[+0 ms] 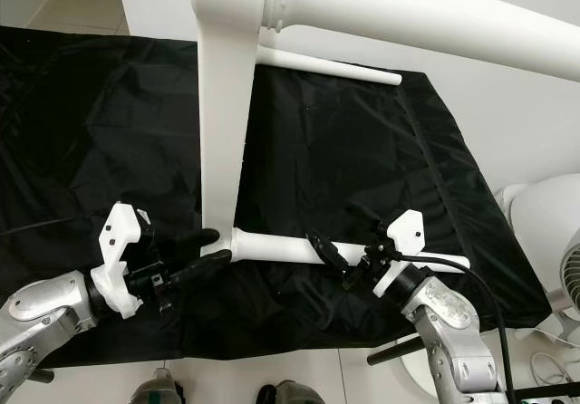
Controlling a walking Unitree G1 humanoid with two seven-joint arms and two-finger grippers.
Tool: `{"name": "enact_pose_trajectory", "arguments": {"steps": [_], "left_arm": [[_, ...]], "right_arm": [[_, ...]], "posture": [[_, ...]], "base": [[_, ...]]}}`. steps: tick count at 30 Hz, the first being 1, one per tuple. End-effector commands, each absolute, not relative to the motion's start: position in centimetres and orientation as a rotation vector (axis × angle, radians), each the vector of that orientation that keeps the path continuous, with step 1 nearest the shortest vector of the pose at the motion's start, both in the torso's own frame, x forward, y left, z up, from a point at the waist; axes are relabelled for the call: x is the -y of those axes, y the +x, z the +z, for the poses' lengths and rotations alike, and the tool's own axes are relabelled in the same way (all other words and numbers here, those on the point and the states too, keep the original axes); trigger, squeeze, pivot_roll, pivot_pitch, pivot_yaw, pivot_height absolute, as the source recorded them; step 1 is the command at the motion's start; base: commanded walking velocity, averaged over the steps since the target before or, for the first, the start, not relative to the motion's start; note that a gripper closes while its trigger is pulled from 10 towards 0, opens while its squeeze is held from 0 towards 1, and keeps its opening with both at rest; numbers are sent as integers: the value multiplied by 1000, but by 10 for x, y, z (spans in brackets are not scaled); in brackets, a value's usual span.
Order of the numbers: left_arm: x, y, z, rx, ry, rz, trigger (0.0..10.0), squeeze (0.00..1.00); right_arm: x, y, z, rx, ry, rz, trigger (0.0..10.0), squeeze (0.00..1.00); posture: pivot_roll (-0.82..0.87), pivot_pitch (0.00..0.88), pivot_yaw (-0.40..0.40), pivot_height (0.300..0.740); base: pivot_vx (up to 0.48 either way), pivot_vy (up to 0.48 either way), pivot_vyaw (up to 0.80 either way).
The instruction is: Building children table
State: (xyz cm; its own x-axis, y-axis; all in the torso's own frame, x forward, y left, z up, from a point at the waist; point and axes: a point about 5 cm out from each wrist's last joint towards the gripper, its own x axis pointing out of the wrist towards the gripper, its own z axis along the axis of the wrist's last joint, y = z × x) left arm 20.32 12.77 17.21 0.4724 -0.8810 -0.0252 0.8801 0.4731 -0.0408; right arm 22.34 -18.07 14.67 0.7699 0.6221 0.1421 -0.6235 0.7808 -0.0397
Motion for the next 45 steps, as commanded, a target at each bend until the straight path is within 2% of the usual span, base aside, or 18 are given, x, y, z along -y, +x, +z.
{"name": "enact_pose_trajectory", "arguments": {"steps": [1,8,9,11,12,16,22,25,30,34,35,39,41,45], "left_arm": [[-127,202,175,-37,12,-1059,10000,1000],[-130,205,176,20,66,-962,10000,1000],[-132,204,175,39,80,-944,10000,714],[-132,204,175,39,80,-944,10000,714],[-133,202,175,64,93,-933,10000,0],[-137,196,178,136,43,-933,10000,0],[-141,196,175,146,65,-914,10000,0],[-138,202,162,151,170,-901,10000,0],[-137,203,158,146,179,-901,10000,0],[-132,206,151,176,218,-925,10000,0],[-131,209,149,172,217,-942,10000,0],[-131,211,147,169,212,-951,10000,0],[-132,221,144,153,184,-954,10000,0],[-130,231,139,137,164,-948,10000,0]], "right_arm": [[185,221,149,155,25,634,10000,0],[181,212,151,154,48,580,10000,0],[179,210,150,150,48,574,10000,0],[179,210,150,150,48,574,10000,0],[179,208,149,144,47,572,10000,0],[178,208,144,129,30,561,10000,0],[178,211,142,125,20,541,10000,0],[180,220,136,157,-9,388,10000,0],[181,221,135,165,-13,347,10000,0],[179,221,131,177,-2,266,10000,0],[179,220,128,181,-3,238,10000,0],[179,220,126,184,-5,221,10000,0],[179,223,121,189,-11,181,10000,0],[179,229,115,176,-21,137,10000,0]], "posture": [[107,92,-115,740],[115,94,-128,740],[120,93,-132,740],[120,93,-132,740],[124,92,-132,740],[137,91,-136,740],[140,89,-136,740],[129,76,-128,740],[129,76,-128,740],[116,63,-100,740],[107,50,-69,740],[107,50,-69,740],[100,20,-18,740],[96,12,-1,740]], "base": [[0,0,0],[0,0,0],[0,0,0],[0,0,0],[0,0,0],[0,0,0],[0,0,0],[0,0,0],[0,0,0],[0,0,0],[0,0,0],[0,0,0],[0,0,0],[0,0,0]]}}
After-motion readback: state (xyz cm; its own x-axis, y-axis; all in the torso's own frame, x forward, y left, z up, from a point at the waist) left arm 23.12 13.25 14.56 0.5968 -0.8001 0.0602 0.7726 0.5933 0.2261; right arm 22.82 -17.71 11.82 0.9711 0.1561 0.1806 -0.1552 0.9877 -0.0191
